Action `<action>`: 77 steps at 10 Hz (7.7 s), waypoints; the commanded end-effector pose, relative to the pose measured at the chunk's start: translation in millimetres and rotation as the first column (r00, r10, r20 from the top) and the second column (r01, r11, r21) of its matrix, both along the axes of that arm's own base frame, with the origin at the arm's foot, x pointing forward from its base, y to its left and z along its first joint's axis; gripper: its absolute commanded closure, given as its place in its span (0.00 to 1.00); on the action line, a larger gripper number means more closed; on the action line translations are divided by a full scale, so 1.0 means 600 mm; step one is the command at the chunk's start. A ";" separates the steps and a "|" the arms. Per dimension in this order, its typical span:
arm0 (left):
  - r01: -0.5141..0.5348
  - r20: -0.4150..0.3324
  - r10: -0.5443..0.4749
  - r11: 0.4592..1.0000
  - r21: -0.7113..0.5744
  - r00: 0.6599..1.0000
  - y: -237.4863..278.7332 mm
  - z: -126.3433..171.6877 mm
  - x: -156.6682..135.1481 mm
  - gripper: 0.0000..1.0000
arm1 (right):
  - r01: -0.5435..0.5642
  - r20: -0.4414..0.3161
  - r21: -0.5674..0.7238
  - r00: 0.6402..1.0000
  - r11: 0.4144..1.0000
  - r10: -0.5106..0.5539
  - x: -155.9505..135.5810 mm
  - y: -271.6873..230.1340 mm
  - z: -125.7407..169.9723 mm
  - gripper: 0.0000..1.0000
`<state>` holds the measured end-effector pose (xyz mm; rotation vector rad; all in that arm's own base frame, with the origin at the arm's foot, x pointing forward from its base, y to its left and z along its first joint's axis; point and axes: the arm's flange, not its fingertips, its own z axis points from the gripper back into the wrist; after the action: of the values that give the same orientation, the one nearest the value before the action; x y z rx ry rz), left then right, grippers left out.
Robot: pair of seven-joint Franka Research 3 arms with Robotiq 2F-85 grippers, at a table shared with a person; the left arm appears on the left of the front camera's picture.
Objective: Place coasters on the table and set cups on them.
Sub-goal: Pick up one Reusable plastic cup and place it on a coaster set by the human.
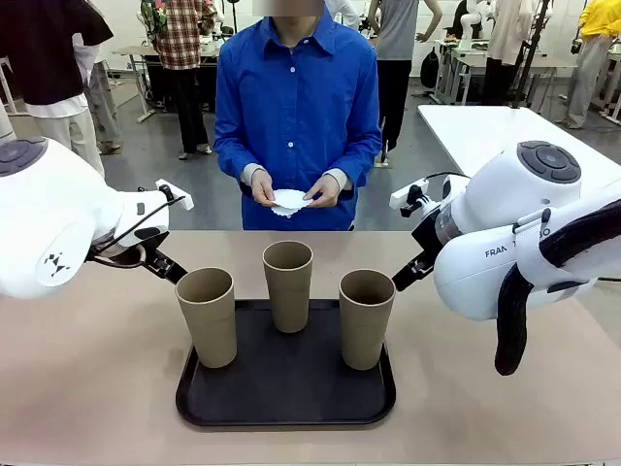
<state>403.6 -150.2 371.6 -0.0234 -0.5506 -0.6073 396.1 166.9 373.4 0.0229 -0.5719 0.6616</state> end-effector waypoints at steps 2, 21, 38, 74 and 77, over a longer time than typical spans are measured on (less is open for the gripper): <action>0.000 0.000 0.000 1.000 0.000 1.000 0.000 0.000 0.000 0.00 | 0.000 0.000 0.000 1.000 1.000 0.000 0.000 0.000 0.000 0.00; 0.022 -0.285 -0.026 1.000 -0.015 0.958 0.058 0.125 -0.132 0.00 | 0.058 -0.245 -0.142 0.965 0.988 -0.092 -0.120 -0.090 0.146 0.00; -0.057 -0.309 -0.401 0.529 -0.847 0.862 0.257 0.208 -0.159 0.00 | 0.495 -0.710 0.573 0.698 0.653 0.094 -0.198 -0.346 0.237 0.00; -0.467 -0.577 -0.158 0.437 -0.769 0.801 0.548 0.128 -0.164 0.00 | 0.589 -0.686 0.707 0.706 0.392 0.177 -0.213 -0.653 0.114 0.00; -0.467 -0.577 -0.158 0.437 -0.769 0.801 0.548 0.128 -0.164 0.00 | 0.589 -0.686 0.707 0.706 0.392 0.177 -0.213 -0.653 0.114 0.00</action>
<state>306.0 179.0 447.5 -1.1628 -0.1966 -0.0012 269.2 -224.3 441.1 1.2036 -0.1134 -0.0791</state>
